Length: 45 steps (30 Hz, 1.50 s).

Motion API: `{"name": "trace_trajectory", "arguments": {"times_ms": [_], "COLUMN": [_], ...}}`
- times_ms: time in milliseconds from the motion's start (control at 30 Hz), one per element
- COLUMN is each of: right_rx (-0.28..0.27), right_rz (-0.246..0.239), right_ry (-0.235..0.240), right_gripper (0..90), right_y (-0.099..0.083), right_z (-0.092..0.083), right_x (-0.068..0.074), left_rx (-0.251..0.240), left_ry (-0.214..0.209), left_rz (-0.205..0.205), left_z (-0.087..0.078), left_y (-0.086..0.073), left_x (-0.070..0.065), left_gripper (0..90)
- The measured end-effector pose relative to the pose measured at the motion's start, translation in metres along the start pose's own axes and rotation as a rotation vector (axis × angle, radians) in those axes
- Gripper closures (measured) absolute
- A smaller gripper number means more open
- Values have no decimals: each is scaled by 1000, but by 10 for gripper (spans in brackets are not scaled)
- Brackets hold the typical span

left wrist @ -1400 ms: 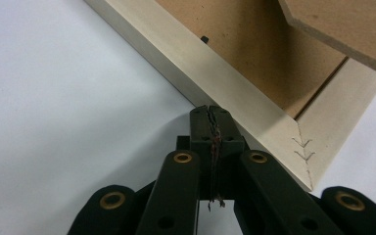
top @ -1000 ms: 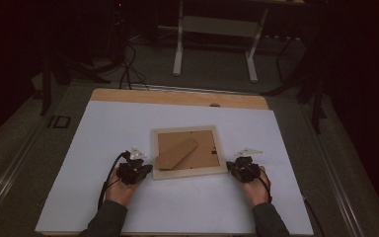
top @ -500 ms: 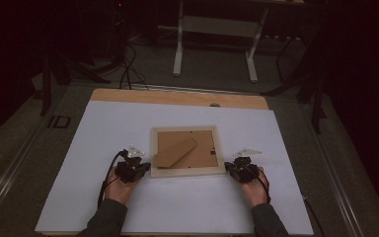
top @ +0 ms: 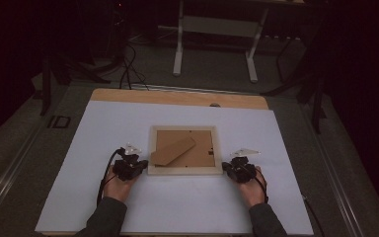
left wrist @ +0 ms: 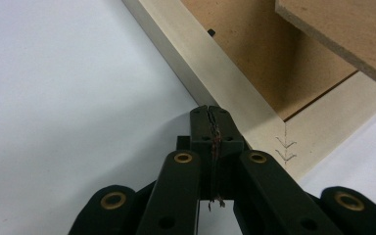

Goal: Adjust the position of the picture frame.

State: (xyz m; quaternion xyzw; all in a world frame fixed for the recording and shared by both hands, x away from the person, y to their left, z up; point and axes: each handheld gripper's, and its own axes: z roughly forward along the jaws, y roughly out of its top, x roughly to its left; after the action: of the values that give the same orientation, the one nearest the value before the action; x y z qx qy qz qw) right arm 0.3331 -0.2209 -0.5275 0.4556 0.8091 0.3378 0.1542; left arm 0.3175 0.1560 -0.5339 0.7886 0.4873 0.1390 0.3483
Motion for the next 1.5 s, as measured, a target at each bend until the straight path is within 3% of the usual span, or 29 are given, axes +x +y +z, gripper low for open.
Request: {"name": "trace_trajectory", "arguments": {"times_ms": [700, 1100, 1267, 1500], "right_rx": [2, -18, -24, -49], "right_rz": [-25, 1, -11, -30], "right_ry": [6, 20, 10, -42], "right_gripper": [900, 900, 897, 842], "right_y": [1, 2, 2, 1], "right_z": [1, 3, 4, -2], "right_x": [11, 8, 7, 3], "left_rx": [6, 7, 15, 6], "left_ry": [27, 63, 32, 28], "left_rz": [-24, -19, -30, -31], "left_z": [-4, -7, -7, -8], "left_y": [-3, -5, -5, -6], "left_x": [5, -2, 0, 2], "left_gripper": [900, 900, 900, 861]}}
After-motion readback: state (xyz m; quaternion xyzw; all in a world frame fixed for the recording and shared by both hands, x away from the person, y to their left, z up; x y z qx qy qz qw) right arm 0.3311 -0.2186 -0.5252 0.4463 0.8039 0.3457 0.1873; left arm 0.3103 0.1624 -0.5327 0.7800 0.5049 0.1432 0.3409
